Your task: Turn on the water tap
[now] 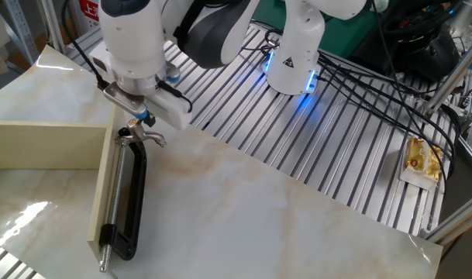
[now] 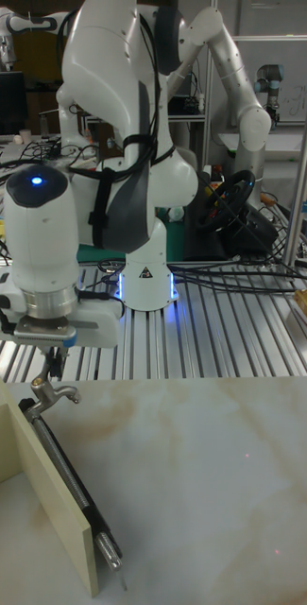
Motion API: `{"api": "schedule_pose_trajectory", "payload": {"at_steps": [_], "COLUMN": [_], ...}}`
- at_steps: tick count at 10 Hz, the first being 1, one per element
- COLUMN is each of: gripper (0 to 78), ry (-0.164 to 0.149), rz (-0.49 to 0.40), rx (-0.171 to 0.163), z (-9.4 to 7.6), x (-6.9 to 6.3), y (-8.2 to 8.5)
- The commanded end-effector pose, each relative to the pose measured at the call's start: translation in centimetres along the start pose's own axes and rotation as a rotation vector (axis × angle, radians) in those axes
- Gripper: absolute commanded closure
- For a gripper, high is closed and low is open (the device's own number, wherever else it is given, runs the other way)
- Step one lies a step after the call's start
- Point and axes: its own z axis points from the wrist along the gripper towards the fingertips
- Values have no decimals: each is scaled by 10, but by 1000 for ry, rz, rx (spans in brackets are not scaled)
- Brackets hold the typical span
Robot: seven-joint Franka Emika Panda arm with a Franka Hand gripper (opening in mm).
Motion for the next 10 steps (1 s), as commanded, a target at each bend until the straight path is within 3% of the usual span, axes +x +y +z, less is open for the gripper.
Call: {"api": "schedule_pose_trajectory", "payload": {"at_steps": [1,4,10], "gripper": [776,776,776], "ry": [3,15,18], "rz": [15,23,10], "rx": [4,6,20], "z": [2,-3,-4], "x": [8,21,25], "y": [2,2,-7]}}
